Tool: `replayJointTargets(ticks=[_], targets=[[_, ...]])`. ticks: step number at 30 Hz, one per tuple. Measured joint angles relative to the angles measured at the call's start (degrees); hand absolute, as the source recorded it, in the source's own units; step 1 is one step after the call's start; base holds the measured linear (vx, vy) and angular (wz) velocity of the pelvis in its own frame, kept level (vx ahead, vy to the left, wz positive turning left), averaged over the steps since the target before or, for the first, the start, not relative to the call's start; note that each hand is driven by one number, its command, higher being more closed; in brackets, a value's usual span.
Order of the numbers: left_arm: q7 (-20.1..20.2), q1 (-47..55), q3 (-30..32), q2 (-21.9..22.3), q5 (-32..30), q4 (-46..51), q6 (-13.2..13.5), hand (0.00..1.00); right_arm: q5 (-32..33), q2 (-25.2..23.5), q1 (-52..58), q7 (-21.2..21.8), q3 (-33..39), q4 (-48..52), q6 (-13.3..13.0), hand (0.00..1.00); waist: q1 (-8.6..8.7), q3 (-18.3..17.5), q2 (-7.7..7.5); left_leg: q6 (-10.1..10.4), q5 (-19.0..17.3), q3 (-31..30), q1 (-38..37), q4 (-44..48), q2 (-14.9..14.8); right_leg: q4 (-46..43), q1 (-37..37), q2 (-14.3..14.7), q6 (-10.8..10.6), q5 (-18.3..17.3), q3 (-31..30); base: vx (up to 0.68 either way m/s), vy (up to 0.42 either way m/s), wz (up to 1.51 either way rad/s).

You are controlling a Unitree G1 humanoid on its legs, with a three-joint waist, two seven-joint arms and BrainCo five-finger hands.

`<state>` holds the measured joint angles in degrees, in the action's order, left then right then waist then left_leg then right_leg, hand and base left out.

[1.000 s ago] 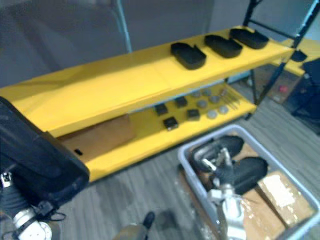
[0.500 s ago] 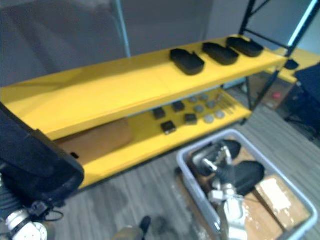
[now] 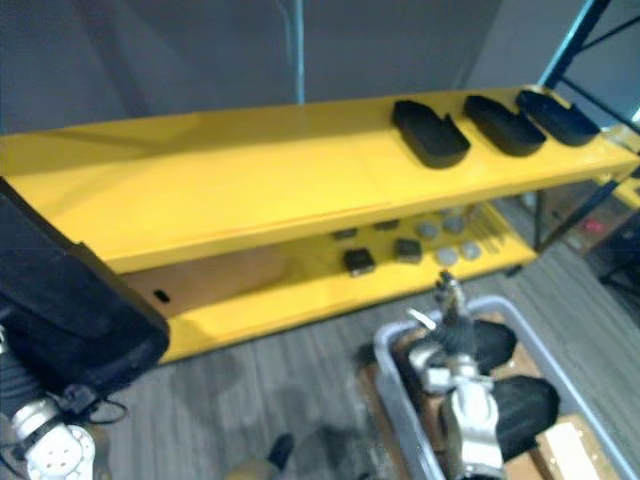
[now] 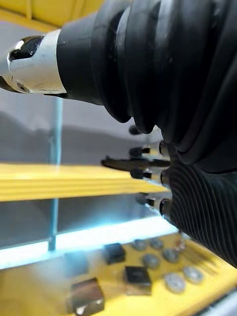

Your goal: Walk over and take plastic housings, then place them on the shelf

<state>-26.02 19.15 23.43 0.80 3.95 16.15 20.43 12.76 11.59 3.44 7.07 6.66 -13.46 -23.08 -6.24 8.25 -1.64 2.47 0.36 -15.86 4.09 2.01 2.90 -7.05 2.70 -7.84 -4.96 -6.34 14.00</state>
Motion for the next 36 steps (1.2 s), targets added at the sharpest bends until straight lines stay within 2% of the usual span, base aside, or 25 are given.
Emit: replayJointTargets(ticks=[2, 5, 8, 14, 18, 20, 21, 22, 23, 25, 26, 27, 29, 33, 36], targets=[[0.3, 0.6, -0.4, -0.1, 0.0, 1.0, -0.3, 1.00, 0.0, 0.0, 0.2, 1.5, 0.4, 0.1, -0.9, 0.00, 0.27, -0.4, 0.55, 0.4, -0.3, 0.6, -0.2, -0.3, -0.8, 1.0, 0.9, 0.8, 0.2, 0.1, 0.1, 0.04, -0.124, -0.01], [0.3, 0.2, -1.6, -0.1, -0.3, 1.8, -0.3, 1.00, 1.4, 0.1, 0.1, 3.0, 0.5, 2.4, -1.9, 0.00, 0.47, -0.5, 0.34, 0.5, -0.5, 0.6, -0.2, -0.6, -1.2, 1.6, 1.2, 1.2, 0.4, 0.2, 0.3, 0.05, -0.050, 0.02], [0.3, 0.0, -2.3, -0.2, -0.6, 1.8, -0.6, 1.00, 3.3, 0.0, -0.8, 4.2, 0.4, 4.6, -1.9, 0.00, 0.46, -0.7, -0.23, 0.5, -0.4, 0.6, -0.8, -1.0, -0.7, 1.6, 1.6, 0.7, 0.4, 0.2, 0.3, 0.04, 0.018, 0.03], [-1.5, 0.9, -2.0, -0.3, -2.1, 1.8, -0.9, 1.00, 5.0, 0.0, -4.9, 4.5, -1.4, 5.6, -1.8, 0.00, -0.16, -0.8, -0.30, 0.3, -0.2, 0.2, -2.8, -1.6, 0.3, 1.6, 3.6, 0.1, 0.7, -0.1, 0.4, 0.00, 0.017, 0.03], [-2.7, 1.2, -1.6, -0.3, -2.8, 1.7, -2.2, 1.00, 5.8, -0.3, -6.2, 4.1, -4.6, 5.5, -1.5, 0.00, -1.11, -0.9, -0.14, 0.7, 0.8, -4.1, -2.9, -2.7, 1.6, 1.4, 5.5, -0.4, 0.5, -1.2, 4.9, -0.01, -0.013, 0.54], [-2.6, 2.1, -0.6, -0.3, -2.8, 1.6, -2.2, 1.00, 6.2, -0.7, -6.7, 3.7, -5.5, 5.2, -1.3, 0.00, -1.49, -1.1, 0.14, 0.4, 0.8, -3.4, -2.6, -3.6, 1.1, 1.4, 6.0, -0.5, 0.4, -1.5, 6.9, 0.00, -0.028, 0.67], [-2.3, 2.8, 0.2, -0.3, -2.8, 1.6, -2.2, 1.00, 6.2, -0.9, -7.0, 3.0, -5.7, 5.0, -1.3, 0.00, -1.32, -1.1, 0.36, 0.1, 1.0, 0.9, -1.5, -3.5, -0.1, 1.7, 6.6, -0.9, 0.3, -1.5, 9.4, 0.01, -0.019, 1.04], [-1.7, 2.9, 0.7, -0.3, -2.7, 1.3, -2.2, 1.00, 6.2, -0.8, -7.1, 2.0, -5.4, 4.1, -1.3, 0.00, -1.00, -1.3, 0.80, -0.5, 1.5, 8.2, -0.1, -3.2, -2.1, 1.7, 7.4, -1.1, 0.3, -1.4, 12.6, 0.03, -0.003, 1.20], [-1.4, 2.9, 0.7, -0.3, -2.7, 1.1, -2.2, 1.00, 6.2, -0.9, -7.1, 1.5, -5.1, 3.4, -1.2, 0.00, -0.94, -1.4, 0.97, -0.7, 1.7, 11.3, 0.4, -2.9, -2.9, 1.6, 7.7, -1.2, 0.3, -1.4, 13.5, 0.05, 0.038, 1.31], [1.2, 2.8, 0.4, -0.2, -2.4, 0.5, -2.2, 1.00, 5.8, -1.1, -6.3, -0.5, -4.3, 1.8, -0.6, 0.00, -0.60, -1.5, 1.60, -1.3, 2.6, 23.1, 1.9, -1.5, -5.5, 1.4, 9.7, -1.8, 0.3, -1.4, 17.5, 0.08, 0.103, 1.23], [1.5, 2.8, 0.4, -0.2, -2.3, 0.5, -2.2, 1.00, 5.6, -1.1, -6.1, -0.8, -4.2, 1.8, -0.6, 0.00, -0.60, -1.6, 1.71, -1.3, 3.0, 23.7, 1.8, -1.6, -5.6, 1.4, 9.8, -1.9, 0.3, -1.4, 17.7, 0.09, 0.156, 1.04], [2.4, 2.9, 0.1, -0.2, -2.1, 0.4, -2.1, 1.00, 5.1, -1.1, -5.8, -1.2, -3.9, 1.6, -0.6, 0.00, -0.59, -1.7, 2.19, -1.0, 5.2, 24.2, 1.7, -2.1, -5.6, 0.8, 10.2, -2.0, 0.3, -1.4, 17.7, 0.08, 0.127, 0.58], [2.8, 3.1, 0.2, -0.2, -1.9, 0.3, -2.1, 1.00, 4.3, -1.9, -5.9, -1.3, -3.9, 1.1, -0.6, 0.00, -0.95, -1.6, 2.10, -1.0, 6.1, 23.9, 0.7, -3.6, -4.3, 0.2, 10.3, -3.1, 0.3, -1.6, 17.3, 0.10, 0.143, 0.36], [4.7, 2.8, -0.3, -0.2, -1.5, -0.4, -2.1, 1.00, 3.2, -3.6, -5.9, -1.9, -3.7, 1.1, -0.8, 0.00, -0.68, -1.4, 1.84, -1.7, 5.6, 25.5, -1.0, -3.7, -3.2, -0.4, 10.3, -4.8, 0.5, -1.8, 14.3, 0.06, 0.069, -0.22], [4.9, 2.7, -1.6, -0.3, -1.5, -0.4, -2.1, 1.00, 3.3, -3.6, -5.9, -1.9, -3.0, 1.1, -0.8, 0.00, 0.04, -1.1, 1.32, -1.1, 5.1, 25.8, -1.5, -2.9, -3.3, -0.4, 9.6, -4.9, 0.9, -2.4, 10.8, -0.01, -0.002, -0.37]])
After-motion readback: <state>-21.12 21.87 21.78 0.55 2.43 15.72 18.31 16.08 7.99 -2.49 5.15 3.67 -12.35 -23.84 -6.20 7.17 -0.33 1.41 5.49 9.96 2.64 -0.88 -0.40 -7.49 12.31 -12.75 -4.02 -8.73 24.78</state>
